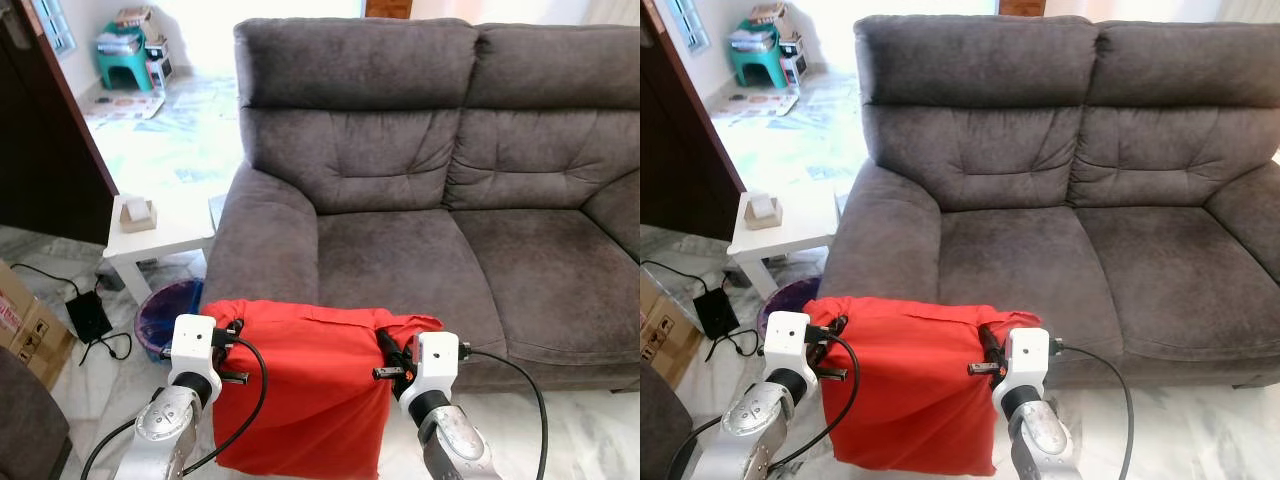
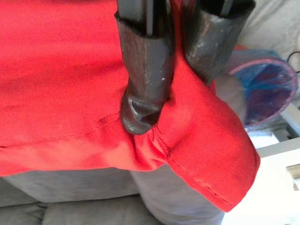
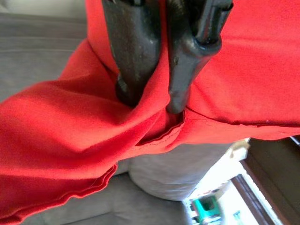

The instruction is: Move the pillow to the sofa from floor

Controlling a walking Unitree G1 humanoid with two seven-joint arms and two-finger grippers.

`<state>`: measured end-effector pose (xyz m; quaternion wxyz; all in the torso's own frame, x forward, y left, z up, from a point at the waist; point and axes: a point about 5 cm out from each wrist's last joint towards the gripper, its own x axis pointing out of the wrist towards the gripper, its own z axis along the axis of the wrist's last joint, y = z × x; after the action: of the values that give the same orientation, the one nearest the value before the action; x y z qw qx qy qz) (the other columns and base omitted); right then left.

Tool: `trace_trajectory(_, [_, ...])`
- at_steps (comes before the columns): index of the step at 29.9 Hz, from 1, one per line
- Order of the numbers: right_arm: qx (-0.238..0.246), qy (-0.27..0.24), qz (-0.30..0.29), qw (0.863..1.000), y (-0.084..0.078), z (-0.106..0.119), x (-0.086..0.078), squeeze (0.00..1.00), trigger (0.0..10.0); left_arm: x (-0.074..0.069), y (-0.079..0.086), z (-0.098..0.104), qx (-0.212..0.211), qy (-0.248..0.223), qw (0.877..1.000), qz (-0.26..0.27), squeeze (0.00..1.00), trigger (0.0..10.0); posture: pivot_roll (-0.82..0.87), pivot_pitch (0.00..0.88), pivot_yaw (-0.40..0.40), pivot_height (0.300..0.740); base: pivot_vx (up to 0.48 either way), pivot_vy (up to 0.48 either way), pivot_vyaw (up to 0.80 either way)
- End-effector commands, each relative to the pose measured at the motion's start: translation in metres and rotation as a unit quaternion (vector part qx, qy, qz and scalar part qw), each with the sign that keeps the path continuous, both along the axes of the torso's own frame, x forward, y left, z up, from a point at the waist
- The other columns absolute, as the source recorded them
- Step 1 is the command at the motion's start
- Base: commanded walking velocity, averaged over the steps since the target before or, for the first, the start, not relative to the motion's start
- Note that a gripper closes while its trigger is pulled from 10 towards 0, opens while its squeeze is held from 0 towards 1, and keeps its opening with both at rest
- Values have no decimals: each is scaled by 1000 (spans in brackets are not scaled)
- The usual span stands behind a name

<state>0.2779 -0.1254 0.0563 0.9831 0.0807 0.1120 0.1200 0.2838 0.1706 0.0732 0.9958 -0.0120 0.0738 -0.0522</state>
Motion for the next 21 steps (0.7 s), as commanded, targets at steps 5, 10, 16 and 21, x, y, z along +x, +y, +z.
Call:
trace_trajectory(5, [9, -46, -17, 999, -5, 19, 10, 0, 10000, 4, 4, 12, 14, -31, 999, 0, 0, 10000, 72, 84, 13, 740, 0, -365, 0])
trace_trajectory(10, [14, -49, -19, 999, -5, 20, 11, 0, 10000, 4, 4, 12, 15, -30, 999, -1, 0, 10000, 73, 87, 14, 740, 0, -365, 0])
trace_trajectory(16, [14, -51, -17, 998, -5, 22, 13, 0, 10000, 5, 5, 12, 16, -30, 999, 0, 0, 10000, 71, 89, 9, 740, 0, -368, 0])
trace_trajectory(21, [12, -53, -17, 998, -6, 23, 13, 0, 10000, 6, 5, 12, 16, -31, 999, 1, 0, 10000, 71, 89, 9, 740, 0, -365, 0])
